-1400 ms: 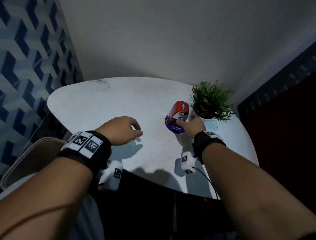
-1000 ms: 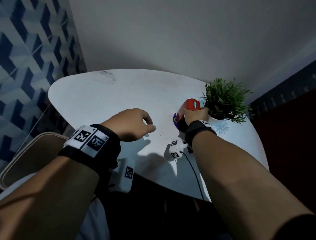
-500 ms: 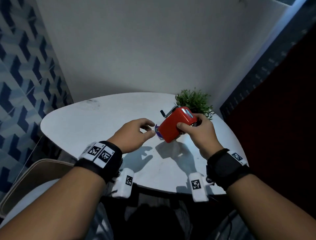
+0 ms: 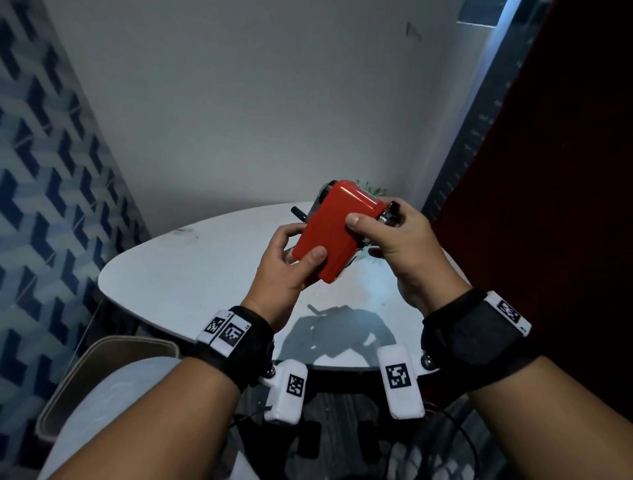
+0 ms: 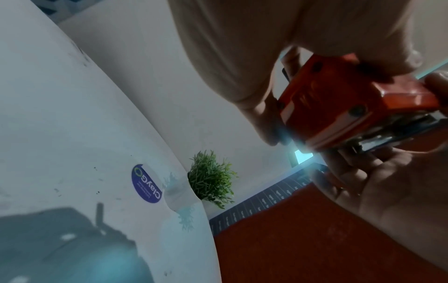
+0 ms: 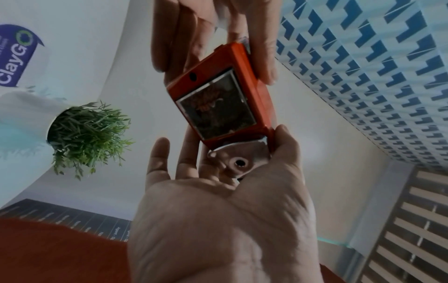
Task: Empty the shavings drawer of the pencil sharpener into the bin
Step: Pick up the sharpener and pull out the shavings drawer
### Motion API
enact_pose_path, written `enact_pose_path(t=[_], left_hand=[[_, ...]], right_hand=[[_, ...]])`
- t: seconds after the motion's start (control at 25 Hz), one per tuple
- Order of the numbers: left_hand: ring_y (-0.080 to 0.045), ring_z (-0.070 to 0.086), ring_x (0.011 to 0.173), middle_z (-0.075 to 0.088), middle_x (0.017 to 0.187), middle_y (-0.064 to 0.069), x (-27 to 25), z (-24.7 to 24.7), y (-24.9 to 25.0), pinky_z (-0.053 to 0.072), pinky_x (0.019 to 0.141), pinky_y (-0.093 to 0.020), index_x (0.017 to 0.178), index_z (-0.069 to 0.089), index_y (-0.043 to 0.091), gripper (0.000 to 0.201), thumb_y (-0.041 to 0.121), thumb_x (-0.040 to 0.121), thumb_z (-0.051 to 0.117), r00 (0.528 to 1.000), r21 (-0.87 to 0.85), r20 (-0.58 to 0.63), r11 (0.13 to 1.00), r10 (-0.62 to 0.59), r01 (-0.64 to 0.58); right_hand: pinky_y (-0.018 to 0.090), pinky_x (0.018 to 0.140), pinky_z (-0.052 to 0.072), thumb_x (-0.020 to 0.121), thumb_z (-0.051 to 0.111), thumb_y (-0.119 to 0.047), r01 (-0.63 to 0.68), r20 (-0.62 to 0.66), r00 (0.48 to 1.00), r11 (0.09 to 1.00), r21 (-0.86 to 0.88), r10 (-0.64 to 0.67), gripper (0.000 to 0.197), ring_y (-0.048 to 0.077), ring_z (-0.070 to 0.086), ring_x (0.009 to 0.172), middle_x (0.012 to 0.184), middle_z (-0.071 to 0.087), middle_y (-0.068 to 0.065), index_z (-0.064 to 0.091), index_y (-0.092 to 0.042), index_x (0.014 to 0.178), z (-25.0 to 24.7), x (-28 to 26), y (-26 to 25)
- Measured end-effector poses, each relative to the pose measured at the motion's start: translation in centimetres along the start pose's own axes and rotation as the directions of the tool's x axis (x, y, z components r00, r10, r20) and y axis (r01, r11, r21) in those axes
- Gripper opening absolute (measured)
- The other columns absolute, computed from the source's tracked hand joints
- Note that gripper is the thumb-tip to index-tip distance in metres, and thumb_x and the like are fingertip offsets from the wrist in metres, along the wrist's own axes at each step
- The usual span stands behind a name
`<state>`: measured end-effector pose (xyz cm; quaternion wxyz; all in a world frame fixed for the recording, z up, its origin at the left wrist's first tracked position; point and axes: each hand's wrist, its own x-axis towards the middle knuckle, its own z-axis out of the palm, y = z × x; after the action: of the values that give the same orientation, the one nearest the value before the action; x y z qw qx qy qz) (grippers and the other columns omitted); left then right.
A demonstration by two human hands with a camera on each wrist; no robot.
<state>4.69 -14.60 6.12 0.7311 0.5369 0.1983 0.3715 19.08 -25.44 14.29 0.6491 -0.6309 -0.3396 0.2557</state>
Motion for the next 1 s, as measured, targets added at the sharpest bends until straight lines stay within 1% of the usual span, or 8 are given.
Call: enact_pose_path(t=[0.16, 0.28, 0.4, 0.56, 0.64, 0.76, 0.88, 1.0], left_hand=[[-0.042, 0.074, 0.094, 0.076, 0.112, -0.016, 0.2, 0.5, -0.1, 0.058, 0.086, -0.062, 0.110, 0.057, 0.025, 0.077, 0.059, 0.053, 0.096, 0.999, -0.053, -0.031, 0.998, 0.024, -0.026], [-0.037, 0.076, 0.091, 0.079, 0.106, -0.010, 1.2, 0.1, -0.3, 0.057, 0.087, -0.070, 0.114, 0.053, 0.012, 0.084, 0.055, 0.057, 0.096, 0.999, -0.110, -0.051, 0.994, 0.019, -0.024], [-0.044, 0.066, 0.109, 0.068, 0.124, -0.031, 2.3, -0.7, -0.4, 0.046, 0.098, -0.075, 0.126, 0.055, 0.001, 0.090, 0.056, 0.064, 0.092, 0.993, -0.166, -0.114, 0.985, 0.024, -0.043], [-0.060, 0.055, 0.127, 0.051, 0.142, -0.045, 3.7, -1.9, -1.0, 0.050, 0.101, -0.067, 0.142, 0.048, -0.007, 0.100, 0.055, 0.073, 0.087, 0.987, -0.175, -0.157, 0.983, 0.033, -0.061], [-0.058, 0.061, 0.121, 0.060, 0.135, -0.039, 4.1, -1.8, -1.4, 0.053, 0.097, -0.065, 0.133, 0.057, -0.005, 0.090, 0.055, 0.073, 0.087, 0.990, -0.142, -0.139, 0.989, 0.026, -0.046], [-0.038, 0.071, 0.097, 0.071, 0.114, -0.026, 4.2, -1.3, -1.8, 0.062, 0.073, -0.042, 0.115, 0.070, 0.006, 0.056, 0.047, 0.077, 0.082, 0.993, -0.093, -0.119, 0.996, 0.007, -0.018], [-0.031, 0.071, 0.087, 0.070, 0.108, -0.020, 4.4, -1.2, -2.2, 0.060, 0.065, -0.034, 0.115, 0.061, 0.006, 0.053, 0.039, 0.077, 0.077, 0.994, -0.097, -0.111, 0.995, -0.002, -0.009], [-0.026, 0.074, 0.084, 0.075, 0.101, -0.006, 4.6, -1.7, -2.0, 0.062, 0.065, -0.036, 0.115, 0.053, 0.011, 0.075, 0.047, 0.064, 0.094, 0.995, -0.138, -0.101, 0.990, 0.002, -0.016]], right_hand=[[0.032, 0.085, 0.053, 0.055, 0.091, -0.051, 0.003, -0.017, 1.000, 0.999, 0.035, -0.002, 0.093, 0.023, 0.070, 0.116, 0.131, 0.070, 0.005, 0.055, -0.027, 0.138, -0.2, -0.3, 2.2], [0.025, 0.084, 0.055, 0.064, 0.097, -0.043, -0.031, 0.038, 0.999, 0.994, 0.105, 0.027, 0.103, 0.018, 0.070, 0.118, 0.133, 0.068, 0.006, 0.042, -0.026, 0.150, -0.2, 0.2, 3.0], [0.014, 0.069, 0.056, 0.071, 0.094, -0.024, -0.088, 0.130, 0.989, 0.986, 0.142, 0.070, 0.096, 0.006, 0.075, 0.097, 0.127, 0.072, 0.010, 0.040, -0.021, 0.150, 0.6, 0.4, 4.5], [0.034, 0.083, 0.063, 0.073, 0.095, -0.018, -0.139, 0.117, 0.985, 0.986, 0.097, 0.127, 0.068, 0.018, 0.076, 0.087, 0.112, 0.075, 0.006, 0.059, -0.017, 0.131, 2.1, 0.0, 7.6], [0.024, 0.073, 0.059, 0.079, 0.090, -0.012, -0.122, 0.098, 0.989, 0.987, 0.108, 0.112, 0.043, 0.005, 0.072, 0.074, 0.095, 0.078, -0.004, 0.067, -0.018, 0.114, 2.1, 0.2, 8.3], [0.014, 0.064, 0.054, 0.082, 0.086, -0.009, -0.112, 0.078, 0.992, 0.986, 0.125, 0.103, 0.028, 0.002, 0.074, 0.075, 0.090, 0.080, -0.005, 0.071, -0.022, 0.102, 1.4, 0.8, 8.2], [0.020, 0.071, 0.058, 0.081, 0.087, -0.009, -0.106, 0.069, 0.993, 0.990, 0.089, 0.100, 0.026, 0.016, 0.079, 0.090, 0.097, 0.082, 0.005, 0.073, -0.022, 0.099, 0.8, 1.3, 8.4], [0.034, 0.082, 0.064, 0.073, 0.092, -0.012, -0.089, 0.076, 0.993, 0.995, 0.049, 0.085, 0.037, 0.031, 0.078, 0.098, 0.101, 0.081, 0.013, 0.072, -0.017, 0.104, 0.5, 1.6, 8.5]])
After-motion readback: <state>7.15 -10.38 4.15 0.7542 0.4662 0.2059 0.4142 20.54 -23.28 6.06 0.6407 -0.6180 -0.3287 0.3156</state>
